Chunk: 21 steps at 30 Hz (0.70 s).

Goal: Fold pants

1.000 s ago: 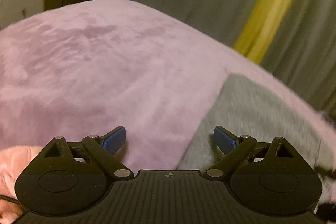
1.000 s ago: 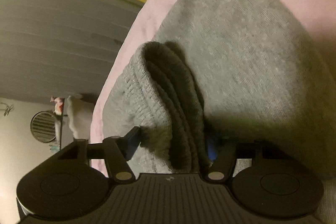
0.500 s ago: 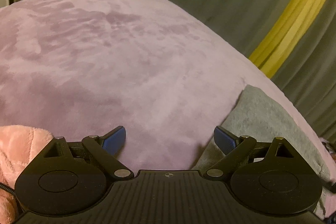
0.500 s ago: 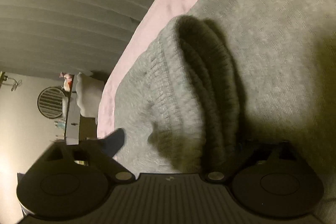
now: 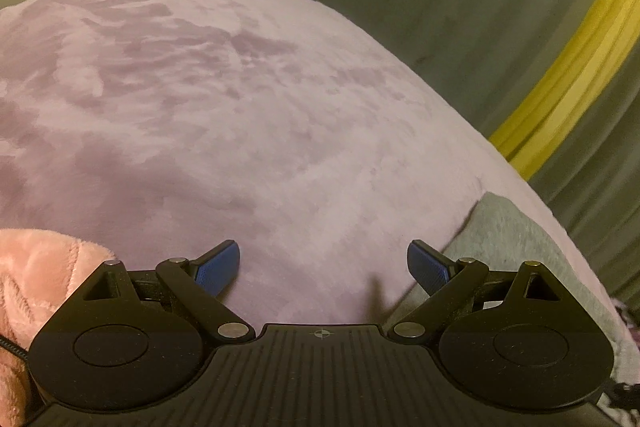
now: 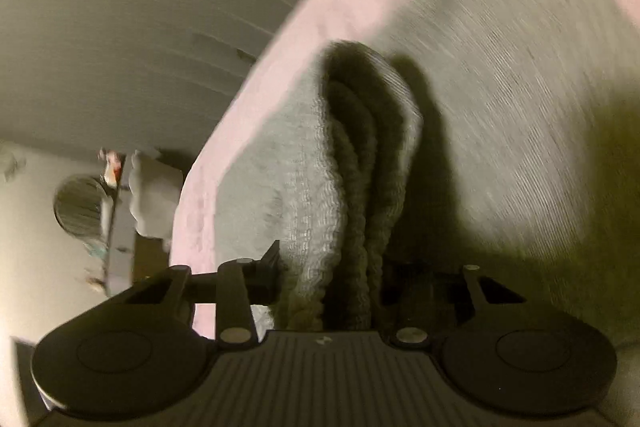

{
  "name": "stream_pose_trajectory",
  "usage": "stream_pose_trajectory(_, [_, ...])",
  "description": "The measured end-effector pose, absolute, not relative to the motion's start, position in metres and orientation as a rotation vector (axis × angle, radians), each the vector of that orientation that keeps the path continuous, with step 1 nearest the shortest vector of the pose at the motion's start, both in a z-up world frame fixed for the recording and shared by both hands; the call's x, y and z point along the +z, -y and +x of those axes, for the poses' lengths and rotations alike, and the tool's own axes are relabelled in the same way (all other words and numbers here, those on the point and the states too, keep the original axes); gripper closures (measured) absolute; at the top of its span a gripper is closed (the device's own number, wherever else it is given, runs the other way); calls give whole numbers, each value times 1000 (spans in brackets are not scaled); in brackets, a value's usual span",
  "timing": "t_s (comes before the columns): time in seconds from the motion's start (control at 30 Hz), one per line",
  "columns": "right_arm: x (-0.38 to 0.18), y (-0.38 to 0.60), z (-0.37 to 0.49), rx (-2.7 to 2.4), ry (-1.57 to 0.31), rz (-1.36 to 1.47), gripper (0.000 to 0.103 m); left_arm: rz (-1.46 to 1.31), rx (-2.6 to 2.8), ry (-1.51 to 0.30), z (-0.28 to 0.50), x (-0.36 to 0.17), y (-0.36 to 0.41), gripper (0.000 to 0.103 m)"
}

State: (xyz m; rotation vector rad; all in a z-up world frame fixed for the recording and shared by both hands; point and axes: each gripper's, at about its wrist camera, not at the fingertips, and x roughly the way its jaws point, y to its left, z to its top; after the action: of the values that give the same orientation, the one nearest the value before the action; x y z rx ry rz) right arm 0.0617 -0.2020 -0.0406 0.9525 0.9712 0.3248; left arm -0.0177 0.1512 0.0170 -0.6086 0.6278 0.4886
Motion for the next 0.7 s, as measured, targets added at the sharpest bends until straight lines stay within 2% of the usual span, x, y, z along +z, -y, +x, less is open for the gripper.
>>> stream_pose_trajectory(0.37, [73, 206, 53, 418, -737, 861, 65, -622, 502, -608, -21, 18, -154, 7])
stream_pose_trajectory(0.5, [80, 226, 47, 385, -709, 867, 65, -618, 494, -610, -21, 18, -154, 7])
stream_pose_trajectory(0.7, [52, 262, 32, 324, -748, 882, 65, -602, 482, -622, -18, 18, -152, 7])
